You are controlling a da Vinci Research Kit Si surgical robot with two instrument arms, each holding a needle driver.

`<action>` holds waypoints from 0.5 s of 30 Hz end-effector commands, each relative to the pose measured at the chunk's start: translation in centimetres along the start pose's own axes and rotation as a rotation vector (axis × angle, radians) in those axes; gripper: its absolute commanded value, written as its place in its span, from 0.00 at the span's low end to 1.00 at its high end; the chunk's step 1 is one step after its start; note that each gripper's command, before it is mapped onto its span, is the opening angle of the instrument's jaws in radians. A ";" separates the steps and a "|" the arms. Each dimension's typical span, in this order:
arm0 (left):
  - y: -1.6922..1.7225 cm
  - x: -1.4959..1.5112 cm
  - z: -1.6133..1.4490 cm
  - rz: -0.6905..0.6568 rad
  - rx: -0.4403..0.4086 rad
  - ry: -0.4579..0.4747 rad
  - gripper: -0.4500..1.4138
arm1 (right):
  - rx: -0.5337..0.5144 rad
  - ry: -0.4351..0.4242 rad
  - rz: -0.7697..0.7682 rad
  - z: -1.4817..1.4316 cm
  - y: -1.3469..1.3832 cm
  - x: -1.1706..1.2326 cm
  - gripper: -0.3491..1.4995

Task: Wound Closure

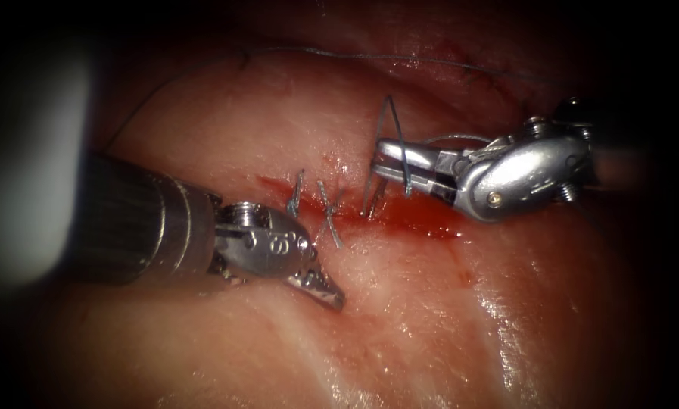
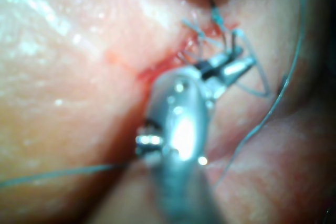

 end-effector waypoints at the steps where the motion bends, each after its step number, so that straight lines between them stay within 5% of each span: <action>1: 0.00 -0.02 0.11 -0.001 -0.004 0.000 0.06 | 0.008 0.008 0.011 0.06 -0.03 -0.07 0.00; 15: -0.05 -0.03 0.17 0.000 0.002 -0.001 0.07 | -0.010 -0.035 0.204 0.08 0.11 -0.07 0.00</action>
